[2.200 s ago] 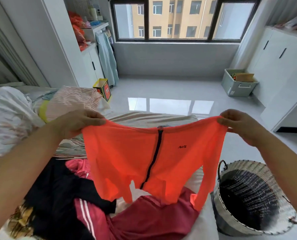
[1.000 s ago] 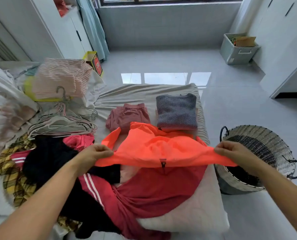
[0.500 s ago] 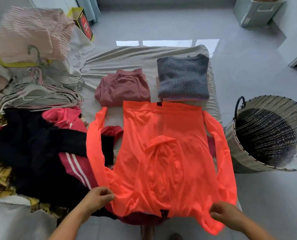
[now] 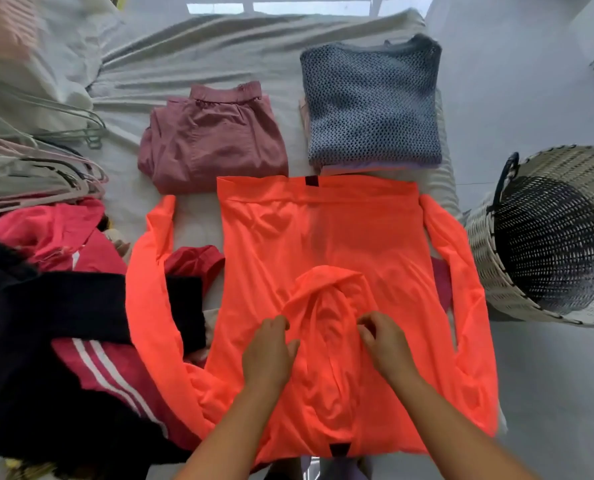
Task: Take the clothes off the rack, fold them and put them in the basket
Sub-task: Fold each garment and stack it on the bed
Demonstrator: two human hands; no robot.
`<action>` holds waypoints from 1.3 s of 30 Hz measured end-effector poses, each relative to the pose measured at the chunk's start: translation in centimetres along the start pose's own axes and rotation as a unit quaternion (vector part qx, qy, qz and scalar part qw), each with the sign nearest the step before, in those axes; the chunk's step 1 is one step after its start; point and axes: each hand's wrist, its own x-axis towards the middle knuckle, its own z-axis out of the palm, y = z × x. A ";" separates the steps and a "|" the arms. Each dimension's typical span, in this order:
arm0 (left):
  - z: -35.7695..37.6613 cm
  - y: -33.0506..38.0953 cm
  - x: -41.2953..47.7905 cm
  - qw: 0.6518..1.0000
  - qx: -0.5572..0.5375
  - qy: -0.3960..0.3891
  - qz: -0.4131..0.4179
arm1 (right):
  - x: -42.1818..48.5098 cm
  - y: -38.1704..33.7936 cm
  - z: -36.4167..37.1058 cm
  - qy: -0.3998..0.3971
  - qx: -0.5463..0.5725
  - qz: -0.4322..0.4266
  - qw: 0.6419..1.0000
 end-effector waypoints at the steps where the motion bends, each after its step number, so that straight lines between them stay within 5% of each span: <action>1: 0.1 0.0 0.9 0.999 0.032 -0.005 0.001 | 0.7 -0.3 0.4 0.009 -0.007 0.007 1.000; 11: 0.3 -0.4 3.6 0.996 0.081 -0.022 -0.031 | 3.2 0.2 0.8 0.014 -0.064 0.062 0.996; 15: 0.1 -1.2 3.3 0.995 -0.070 0.025 -0.062 | 3.4 1.5 -0.5 0.034 0.004 0.041 0.999; 22: -1.4 -3.2 1.6 0.941 -0.298 0.045 -0.150 | 2.0 2.9 -4.3 0.145 0.111 0.037 0.982; 33: -2.6 -4.0 -1.1 0.976 -0.144 0.158 0.051 | 0.3 4.7 -5.7 0.119 0.114 -0.052 0.985; 39: -0.7 -7.7 -3.0 0.998 -0.024 0.041 0.042 | -1.3 8.3 -3.8 -0.060 -0.117 -0.110 0.985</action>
